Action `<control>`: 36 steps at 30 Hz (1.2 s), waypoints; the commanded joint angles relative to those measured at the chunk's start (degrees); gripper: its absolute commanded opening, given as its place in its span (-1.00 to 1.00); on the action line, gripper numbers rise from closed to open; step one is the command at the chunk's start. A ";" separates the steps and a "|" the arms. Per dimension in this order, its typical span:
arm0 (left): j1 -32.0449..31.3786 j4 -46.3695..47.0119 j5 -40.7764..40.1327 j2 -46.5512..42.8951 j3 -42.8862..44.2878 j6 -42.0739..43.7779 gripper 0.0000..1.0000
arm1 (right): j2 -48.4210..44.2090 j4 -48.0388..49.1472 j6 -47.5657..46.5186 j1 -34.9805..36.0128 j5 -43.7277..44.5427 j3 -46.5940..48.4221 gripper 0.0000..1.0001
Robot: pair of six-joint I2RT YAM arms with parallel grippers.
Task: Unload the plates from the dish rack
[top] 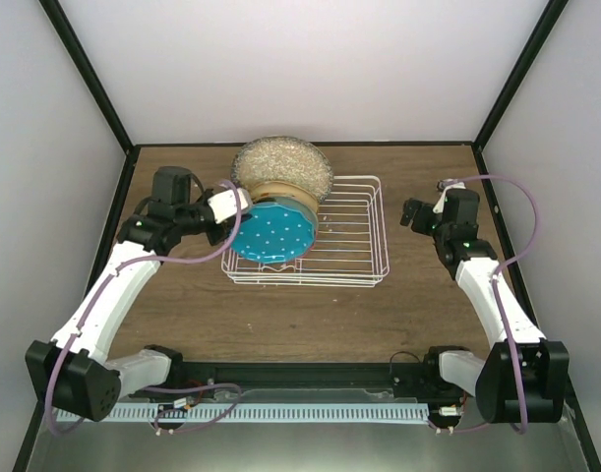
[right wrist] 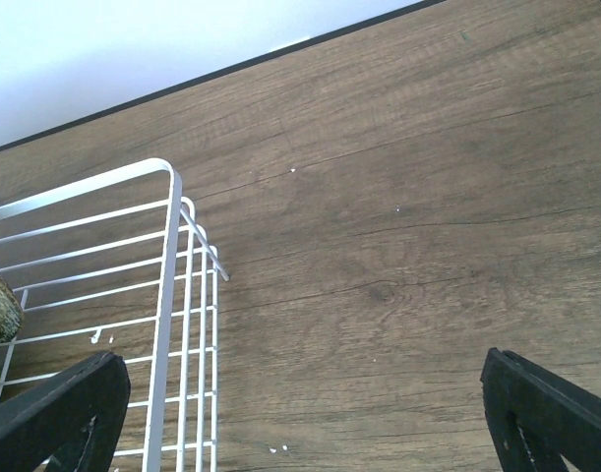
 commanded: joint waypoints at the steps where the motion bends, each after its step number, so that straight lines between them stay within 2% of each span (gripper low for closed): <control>1: -0.03 8.37 -0.90 -3.28 3.82 -7.84 -0.92 | 0.47 1.33 0.42 -0.54 -0.64 -0.04 1.00; 5: 2.17 12.10 -0.69 -3.73 9.20 -16.88 -0.92 | 0.90 1.34 0.25 -0.54 -0.95 -0.04 1.00; 11: 11.23 16.87 5.28 -3.84 17.70 -31.65 -0.92 | 1.43 1.66 -0.14 -0.51 -1.32 -0.32 1.00; 16: 19.23 21.32 6.13 -2.74 21.04 -46.00 -0.92 | 2.04 2.19 -0.45 -0.54 -1.54 -0.77 1.00; 21: 31.72 26.44 7.11 2.20 17.13 -65.07 -0.92 | 3.55 3.06 -0.85 -0.55 -2.34 -0.34 1.00; 24: 36.54 29.66 6.79 6.34 12.99 -72.14 -0.92 | 4.63 3.26 -1.34 -0.54 -2.53 0.45 1.00; 32: 38.86 31.77 1.58 16.52 3.85 -80.50 -0.92 | 5.99 2.87 -2.68 -0.54 -2.31 2.33 1.00; 36: 38.86 33.09 -0.88 20.70 -0.02 -82.00 -0.92 | 5.82 2.35 -3.07 -0.54 -2.17 2.57 1.00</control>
